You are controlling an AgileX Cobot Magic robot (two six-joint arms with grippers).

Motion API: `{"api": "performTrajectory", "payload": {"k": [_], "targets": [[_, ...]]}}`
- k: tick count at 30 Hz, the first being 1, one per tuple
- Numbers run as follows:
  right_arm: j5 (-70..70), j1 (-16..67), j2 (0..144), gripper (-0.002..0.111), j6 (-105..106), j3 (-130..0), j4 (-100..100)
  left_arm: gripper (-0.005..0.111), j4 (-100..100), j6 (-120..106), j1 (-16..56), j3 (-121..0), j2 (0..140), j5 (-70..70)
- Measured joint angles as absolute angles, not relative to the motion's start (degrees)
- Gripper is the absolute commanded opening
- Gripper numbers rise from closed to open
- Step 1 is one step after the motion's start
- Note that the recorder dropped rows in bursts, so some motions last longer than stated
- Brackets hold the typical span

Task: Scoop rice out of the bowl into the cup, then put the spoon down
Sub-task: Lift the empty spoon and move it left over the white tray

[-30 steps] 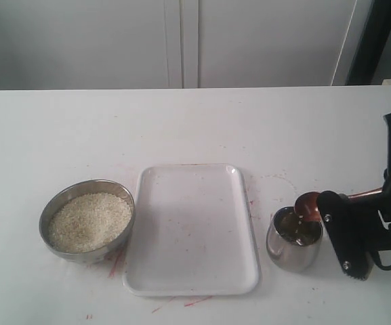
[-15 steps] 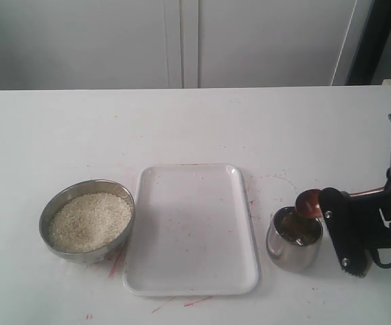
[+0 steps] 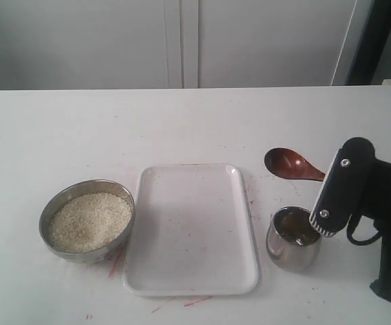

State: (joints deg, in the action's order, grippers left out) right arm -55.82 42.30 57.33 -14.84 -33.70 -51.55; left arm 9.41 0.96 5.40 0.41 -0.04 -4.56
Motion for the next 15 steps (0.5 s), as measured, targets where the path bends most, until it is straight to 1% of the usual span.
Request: {"api": "performTrajectory", "payload": {"k": [7,15], "targets": [[-53.6,42.3,53.8,0.0,-19.0,-37.9,-36.8,0.014,9.4,1.0,5.4,0.4,0.0,-4.6],[-53.8,42.3,52.6,0.0,-18.5,-47.5,-21.4,0.014,9.4,1.0,5.4,0.4,0.0,-4.6]]}}
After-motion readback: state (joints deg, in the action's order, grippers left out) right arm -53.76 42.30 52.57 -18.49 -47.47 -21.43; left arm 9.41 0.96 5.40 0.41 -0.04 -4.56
